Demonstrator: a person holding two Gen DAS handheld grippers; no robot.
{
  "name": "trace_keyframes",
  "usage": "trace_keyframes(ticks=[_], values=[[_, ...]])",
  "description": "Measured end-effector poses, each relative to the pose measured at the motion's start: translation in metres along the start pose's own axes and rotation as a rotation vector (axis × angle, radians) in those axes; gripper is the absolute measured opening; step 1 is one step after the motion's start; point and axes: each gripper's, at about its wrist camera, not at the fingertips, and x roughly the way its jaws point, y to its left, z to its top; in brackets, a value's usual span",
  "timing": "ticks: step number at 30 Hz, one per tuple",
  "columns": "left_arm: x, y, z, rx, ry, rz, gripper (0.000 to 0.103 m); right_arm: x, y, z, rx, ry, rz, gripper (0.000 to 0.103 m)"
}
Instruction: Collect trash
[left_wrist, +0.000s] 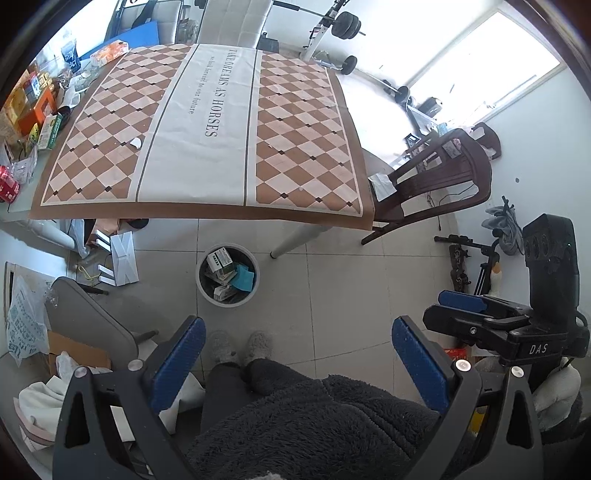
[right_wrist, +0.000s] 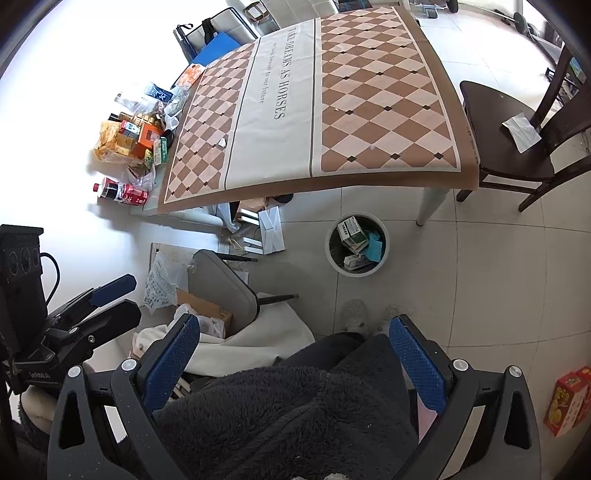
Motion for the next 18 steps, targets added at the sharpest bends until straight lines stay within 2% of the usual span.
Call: trace_keyframes(ticks=[8,18], values=[[-0.005,-0.005,-0.003,-0.009,-0.022,0.002,0.103,-0.009,-0.006,-0.001,-0.015,-0.02,0.01,0.103],[-0.004,-0.005,-0.013,-0.005,0.005,0.022,0.103,-0.008,-0.01,-0.008,-0.013,-0.004,0.022,0.103]])
